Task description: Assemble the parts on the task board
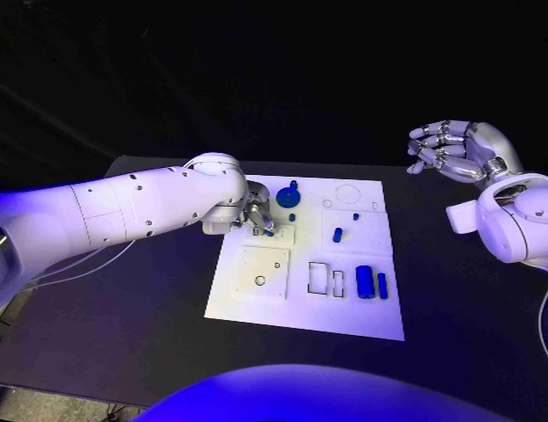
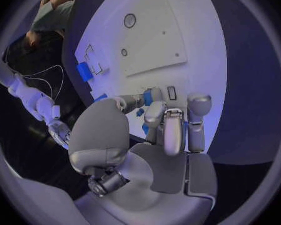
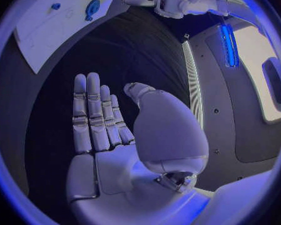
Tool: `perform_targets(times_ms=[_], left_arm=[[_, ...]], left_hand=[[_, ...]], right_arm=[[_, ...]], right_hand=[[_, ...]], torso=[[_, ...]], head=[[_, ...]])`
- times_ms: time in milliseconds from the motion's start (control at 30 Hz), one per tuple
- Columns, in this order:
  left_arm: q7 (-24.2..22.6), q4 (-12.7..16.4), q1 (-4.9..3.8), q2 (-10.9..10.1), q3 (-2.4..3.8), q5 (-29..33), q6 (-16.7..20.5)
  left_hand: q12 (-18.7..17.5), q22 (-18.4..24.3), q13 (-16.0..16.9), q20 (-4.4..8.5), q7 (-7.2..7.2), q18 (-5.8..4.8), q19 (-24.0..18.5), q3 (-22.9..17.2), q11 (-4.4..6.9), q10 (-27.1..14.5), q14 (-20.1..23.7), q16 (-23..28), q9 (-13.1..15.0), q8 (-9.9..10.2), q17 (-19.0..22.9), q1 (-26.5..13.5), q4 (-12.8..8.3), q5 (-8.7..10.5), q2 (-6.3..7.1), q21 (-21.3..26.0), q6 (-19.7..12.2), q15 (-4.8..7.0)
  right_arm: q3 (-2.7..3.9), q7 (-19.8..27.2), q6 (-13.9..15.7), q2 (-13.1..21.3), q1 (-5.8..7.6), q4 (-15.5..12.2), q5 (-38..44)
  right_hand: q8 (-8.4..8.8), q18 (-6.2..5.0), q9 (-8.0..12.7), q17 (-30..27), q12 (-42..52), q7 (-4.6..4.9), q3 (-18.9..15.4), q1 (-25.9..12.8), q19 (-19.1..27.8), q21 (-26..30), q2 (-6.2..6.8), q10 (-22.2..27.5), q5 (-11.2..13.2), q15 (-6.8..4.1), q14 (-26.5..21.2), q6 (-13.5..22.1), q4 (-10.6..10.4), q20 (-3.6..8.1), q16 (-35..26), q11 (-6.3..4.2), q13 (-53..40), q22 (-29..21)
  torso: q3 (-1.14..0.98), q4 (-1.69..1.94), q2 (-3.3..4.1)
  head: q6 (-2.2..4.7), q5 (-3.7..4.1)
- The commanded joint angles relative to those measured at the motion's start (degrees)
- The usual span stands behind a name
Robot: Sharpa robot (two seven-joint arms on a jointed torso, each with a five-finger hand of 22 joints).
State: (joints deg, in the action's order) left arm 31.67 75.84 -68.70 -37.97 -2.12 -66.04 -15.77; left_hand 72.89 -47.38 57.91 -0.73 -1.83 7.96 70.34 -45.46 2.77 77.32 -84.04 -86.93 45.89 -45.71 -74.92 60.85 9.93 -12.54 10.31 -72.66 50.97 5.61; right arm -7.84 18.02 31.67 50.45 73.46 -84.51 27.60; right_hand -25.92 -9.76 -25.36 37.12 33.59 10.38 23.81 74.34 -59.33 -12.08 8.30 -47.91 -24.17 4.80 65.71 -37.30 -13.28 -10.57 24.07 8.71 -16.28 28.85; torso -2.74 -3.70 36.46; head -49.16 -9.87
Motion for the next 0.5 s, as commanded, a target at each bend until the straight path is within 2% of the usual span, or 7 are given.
perform_targets(times_ms=[33,500], left_arm=[[0.73,-0.32,0.10,-0.04,-0.14,1.51,-1.87],[0.84,-1.33,0.10,0.52,-0.14,4.56,-0.66]], left_hand=[[0.31,-0.07,0.07,-0.06,0.46,-0.48,0.33,-5.59,-0.09,0.28,-4.34,-0.29,0.09,-0.26,-8.63,2.69,-5.70,-0.41,-2.14,-0.22,0.34,0.10],[0.26,-0.09,-0.02,-0.06,0.43,-0.48,0.36,-5.79,-0.11,0.30,-4.33,-0.28,0.09,-0.27,-8.60,2.63,-5.55,-0.40,-2.39,-0.25,0.48,0.09]], right_arm=[[0.01,0.42,-0.44,-0.05,-0.02,0.01,0.33],[0.01,0.46,-0.38,-0.09,-0.03,0.02,0.33]], right_hand=[[-0.36,-0.57,0.06,0.07,0.23,2.91,0.39,-0.54,-0.25,0.38,0.18,0.21,-0.20,-0.01,0.47,-0.01,-0.07,-0.24,-0.20,0.25,0.06,-0.06],[-0.41,-0.57,0.16,0.21,0.34,2.90,0.44,-0.62,-0.31,0.47,0.19,0.24,-0.25,-0.01,0.53,-0.02,0.03,-0.24,-0.47,0.25,0.39,-0.24]], torso=[[-0.02,0.03,-0.01],[-0.08,-0.11,-0.04]], head=[[-0.04,-0.04],[0.12,-0.27]])
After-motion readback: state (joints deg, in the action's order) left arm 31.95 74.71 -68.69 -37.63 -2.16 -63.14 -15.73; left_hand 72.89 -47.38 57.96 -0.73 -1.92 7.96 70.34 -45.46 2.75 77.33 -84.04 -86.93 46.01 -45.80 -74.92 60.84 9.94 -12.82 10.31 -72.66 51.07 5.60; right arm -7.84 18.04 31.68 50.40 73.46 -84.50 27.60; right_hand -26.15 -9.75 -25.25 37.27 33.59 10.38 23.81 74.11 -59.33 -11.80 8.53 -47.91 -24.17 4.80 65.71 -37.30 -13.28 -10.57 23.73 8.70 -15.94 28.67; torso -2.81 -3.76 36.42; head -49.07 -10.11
